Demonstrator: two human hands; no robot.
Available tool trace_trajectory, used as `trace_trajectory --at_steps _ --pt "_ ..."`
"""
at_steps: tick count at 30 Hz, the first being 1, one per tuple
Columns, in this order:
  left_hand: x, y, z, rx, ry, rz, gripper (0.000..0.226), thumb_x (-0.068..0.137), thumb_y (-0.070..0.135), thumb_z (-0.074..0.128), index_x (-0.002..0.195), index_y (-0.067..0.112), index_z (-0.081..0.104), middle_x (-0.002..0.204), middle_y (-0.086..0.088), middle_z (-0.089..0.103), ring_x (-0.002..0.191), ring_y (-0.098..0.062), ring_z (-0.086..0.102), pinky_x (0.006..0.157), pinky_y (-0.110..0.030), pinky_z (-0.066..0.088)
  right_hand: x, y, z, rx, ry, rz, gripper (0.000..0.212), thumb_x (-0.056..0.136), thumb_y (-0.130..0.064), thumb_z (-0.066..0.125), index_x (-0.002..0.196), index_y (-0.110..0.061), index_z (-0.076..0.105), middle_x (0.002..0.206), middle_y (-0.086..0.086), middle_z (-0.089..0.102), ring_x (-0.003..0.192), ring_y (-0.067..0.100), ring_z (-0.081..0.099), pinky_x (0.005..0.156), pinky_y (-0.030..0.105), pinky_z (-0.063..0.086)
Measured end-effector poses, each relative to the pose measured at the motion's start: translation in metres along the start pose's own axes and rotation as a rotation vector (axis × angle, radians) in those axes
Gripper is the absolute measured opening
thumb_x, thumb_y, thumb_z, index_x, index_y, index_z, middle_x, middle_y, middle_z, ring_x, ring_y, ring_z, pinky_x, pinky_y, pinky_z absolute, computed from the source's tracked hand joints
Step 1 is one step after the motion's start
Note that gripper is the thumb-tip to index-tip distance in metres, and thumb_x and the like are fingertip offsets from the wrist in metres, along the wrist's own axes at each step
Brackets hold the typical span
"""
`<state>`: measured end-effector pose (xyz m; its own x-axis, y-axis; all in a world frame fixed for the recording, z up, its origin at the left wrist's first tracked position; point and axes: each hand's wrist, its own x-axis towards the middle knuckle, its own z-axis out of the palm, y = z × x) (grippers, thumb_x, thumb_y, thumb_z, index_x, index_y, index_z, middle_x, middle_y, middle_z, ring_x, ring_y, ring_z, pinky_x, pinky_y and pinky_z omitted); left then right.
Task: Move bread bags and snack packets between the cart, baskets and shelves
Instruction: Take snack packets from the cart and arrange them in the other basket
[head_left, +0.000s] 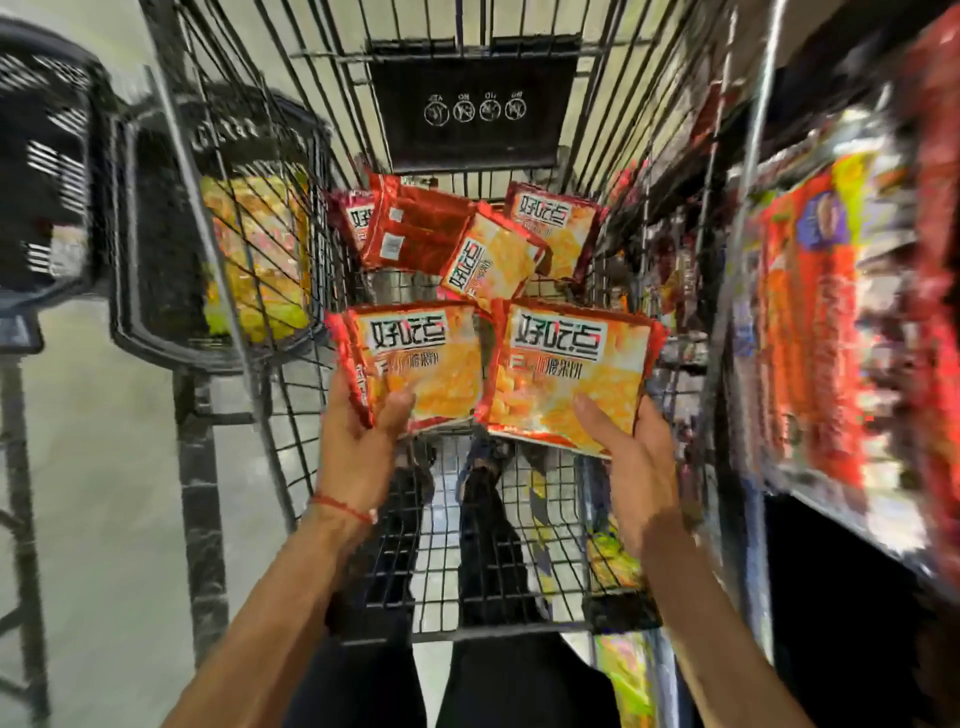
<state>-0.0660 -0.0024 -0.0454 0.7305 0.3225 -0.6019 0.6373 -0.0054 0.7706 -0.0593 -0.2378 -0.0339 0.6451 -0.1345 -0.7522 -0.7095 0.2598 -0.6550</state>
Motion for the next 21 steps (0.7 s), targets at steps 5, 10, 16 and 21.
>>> trace_trajectory --at_steps 5,10,16,21 --pt "-0.058 0.025 -0.030 -0.018 -0.093 0.073 0.054 0.095 0.009 0.070 0.144 0.013 0.047 0.124 -0.002 0.070 0.110 -0.011 0.069 0.090 -0.027 0.059 -0.061 -0.009 -0.004 -0.124 0.003 -0.133 0.128 0.056 -0.074 0.088 0.162 -0.029 0.033 0.164 -0.013 0.039 0.149 0.013 0.038 0.126 0.047 0.026" --pt "-0.099 0.030 -0.068 -0.010 -0.141 0.168 0.044 0.097 0.006 0.064 0.138 0.007 0.047 0.115 0.004 0.067 0.096 0.005 0.067 0.078 -0.014 0.054 -0.125 -0.009 0.005 -0.082 0.031 -0.237 0.073 0.076 -0.036 0.081 0.144 -0.022 0.059 0.137 -0.011 0.068 0.127 0.009 0.063 0.107 0.029 0.046" --pt "-0.131 0.011 -0.126 -0.046 -0.225 0.183 0.057 0.089 0.011 0.070 0.140 0.008 0.045 0.120 0.000 0.066 0.097 0.002 0.068 0.079 -0.016 0.054 -0.195 0.039 0.023 -0.126 0.100 -0.246 0.096 0.067 -0.058 0.089 0.150 -0.027 0.052 0.143 -0.015 0.061 0.133 0.006 0.057 0.114 0.034 0.042" --pt "-0.166 -0.005 -0.174 -0.073 -0.242 0.142 0.048 0.096 -0.004 0.058 0.131 0.027 0.050 0.119 0.003 0.069 0.100 -0.004 0.070 0.082 -0.023 0.059 -0.247 0.073 0.041 -0.127 0.107 -0.294 0.042 0.090 -0.029 0.078 0.130 -0.029 0.065 0.115 -0.022 0.074 0.115 0.012 0.070 0.102 0.036 0.054"
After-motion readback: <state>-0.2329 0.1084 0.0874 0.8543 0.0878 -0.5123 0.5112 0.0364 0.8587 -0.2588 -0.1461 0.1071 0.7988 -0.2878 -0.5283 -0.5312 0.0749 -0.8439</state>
